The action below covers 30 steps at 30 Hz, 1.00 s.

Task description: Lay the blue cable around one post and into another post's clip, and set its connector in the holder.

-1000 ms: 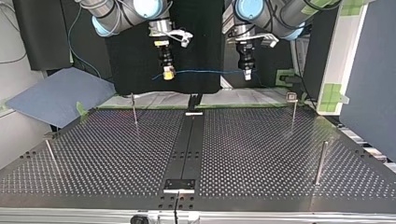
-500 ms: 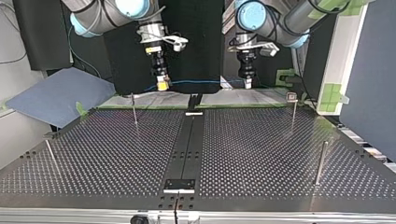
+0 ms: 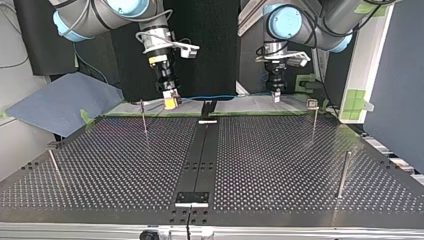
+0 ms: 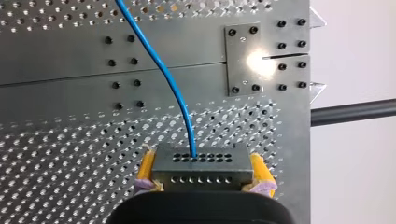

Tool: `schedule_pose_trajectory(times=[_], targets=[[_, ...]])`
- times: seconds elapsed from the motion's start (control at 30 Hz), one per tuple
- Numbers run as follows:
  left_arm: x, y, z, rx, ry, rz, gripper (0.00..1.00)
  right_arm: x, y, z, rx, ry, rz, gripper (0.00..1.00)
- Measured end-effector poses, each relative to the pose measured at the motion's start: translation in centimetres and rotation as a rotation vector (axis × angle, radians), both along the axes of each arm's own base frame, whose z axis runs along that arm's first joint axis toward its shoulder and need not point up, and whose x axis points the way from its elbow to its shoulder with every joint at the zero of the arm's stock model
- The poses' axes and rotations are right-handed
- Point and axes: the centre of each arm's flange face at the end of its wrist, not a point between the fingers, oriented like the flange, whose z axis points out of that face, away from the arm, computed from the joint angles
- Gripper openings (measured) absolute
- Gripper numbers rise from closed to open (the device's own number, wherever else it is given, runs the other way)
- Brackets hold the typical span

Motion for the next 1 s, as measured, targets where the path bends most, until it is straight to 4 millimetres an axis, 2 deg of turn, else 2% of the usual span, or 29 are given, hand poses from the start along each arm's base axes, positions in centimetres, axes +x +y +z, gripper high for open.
schedule_pose_trajectory(times=[0.17,0.33,0.5,0.77,1.0], targets=[[-0.7,1.7,0.4,-0.020,0.026,0.000,0.02,0.5,-0.2,0.3,-0.012,0.001,0.009,0.00],[-1.4,3.2,0.8,-0.060,0.026,0.000,0.02,1.6,-0.4,-0.2,-0.008,0.032,0.029,0.00],[-0.5,4.4,3.0,-0.115,-0.031,-0.002,0.02,2.7,-0.8,-0.3,-0.010,0.074,0.044,0.00],[0.9,6.6,6.6,-0.167,-0.106,0.008,0.02,4.2,-0.4,1.8,-0.030,0.115,0.058,0.00],[0.7,8.8,8.0,-0.125,-0.129,0.068,0.02,4.4,0.2,1.7,-0.006,0.140,0.066,0.00]])
